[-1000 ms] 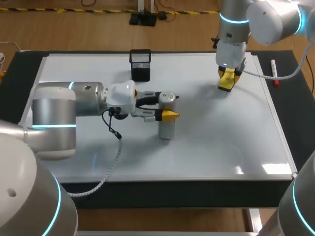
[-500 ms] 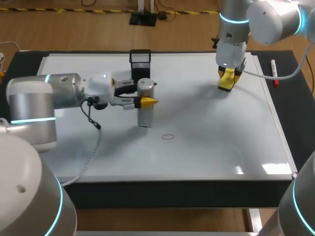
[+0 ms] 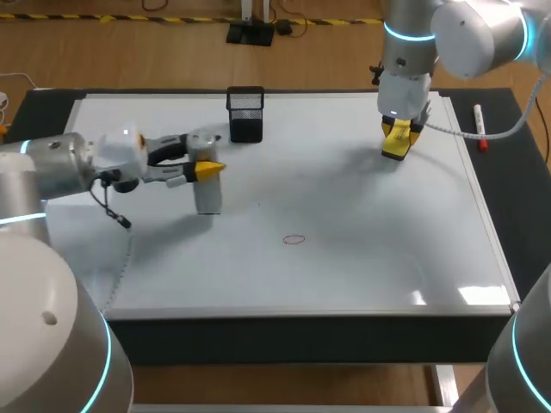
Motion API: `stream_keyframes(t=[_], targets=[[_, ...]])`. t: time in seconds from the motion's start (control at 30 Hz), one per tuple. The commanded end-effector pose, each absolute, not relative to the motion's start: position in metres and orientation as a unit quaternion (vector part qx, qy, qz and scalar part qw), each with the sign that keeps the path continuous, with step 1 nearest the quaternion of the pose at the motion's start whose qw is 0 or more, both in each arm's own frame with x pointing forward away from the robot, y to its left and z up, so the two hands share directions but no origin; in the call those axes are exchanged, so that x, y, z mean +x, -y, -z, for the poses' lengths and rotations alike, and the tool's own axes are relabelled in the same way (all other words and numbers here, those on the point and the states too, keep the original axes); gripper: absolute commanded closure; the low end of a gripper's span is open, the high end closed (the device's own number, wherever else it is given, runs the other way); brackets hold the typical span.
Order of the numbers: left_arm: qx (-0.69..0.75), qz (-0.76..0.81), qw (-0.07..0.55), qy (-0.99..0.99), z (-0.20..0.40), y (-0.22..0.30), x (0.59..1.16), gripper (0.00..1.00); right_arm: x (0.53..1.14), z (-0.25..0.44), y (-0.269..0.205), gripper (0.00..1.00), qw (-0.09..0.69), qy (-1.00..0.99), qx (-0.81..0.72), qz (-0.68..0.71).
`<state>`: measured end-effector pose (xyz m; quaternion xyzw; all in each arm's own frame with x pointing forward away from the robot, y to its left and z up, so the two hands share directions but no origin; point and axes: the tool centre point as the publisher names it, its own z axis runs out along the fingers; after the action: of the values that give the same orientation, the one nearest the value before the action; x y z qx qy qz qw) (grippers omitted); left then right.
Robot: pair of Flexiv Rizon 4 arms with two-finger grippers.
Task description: Pick up the inspection probe, press it on each red-marked spot on the whiteboard one by one, put down the probe, pick up the eraser, and wipe off all the red marks.
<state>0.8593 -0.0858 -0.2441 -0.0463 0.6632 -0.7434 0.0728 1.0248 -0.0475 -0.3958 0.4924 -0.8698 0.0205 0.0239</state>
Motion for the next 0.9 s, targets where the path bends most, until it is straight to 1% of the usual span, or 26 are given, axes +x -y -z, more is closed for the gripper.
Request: stream_keyframes(t=[0.03,0.17,0.37,0.9], targets=[[-0.052,0.744,0.079,-0.661,0.243,0.053,0.861,1.00,1.026,0.395,0.048,1.00,0.025,0.869,0.493,-0.021],[-0.060,0.742,0.087,-0.662,0.241,0.033,0.871,1.00,1.026,0.395,0.048,1.00,0.025,0.869,0.493,-0.021],[-0.068,0.742,0.092,-0.660,0.242,0.019,0.881,1.00,1.026,0.395,0.048,1.00,0.025,0.869,0.493,-0.021],[-0.072,0.743,0.093,-0.658,0.243,0.017,0.884,1.00,1.026,0.395,0.048,1.00,0.025,0.869,0.493,-0.021]])
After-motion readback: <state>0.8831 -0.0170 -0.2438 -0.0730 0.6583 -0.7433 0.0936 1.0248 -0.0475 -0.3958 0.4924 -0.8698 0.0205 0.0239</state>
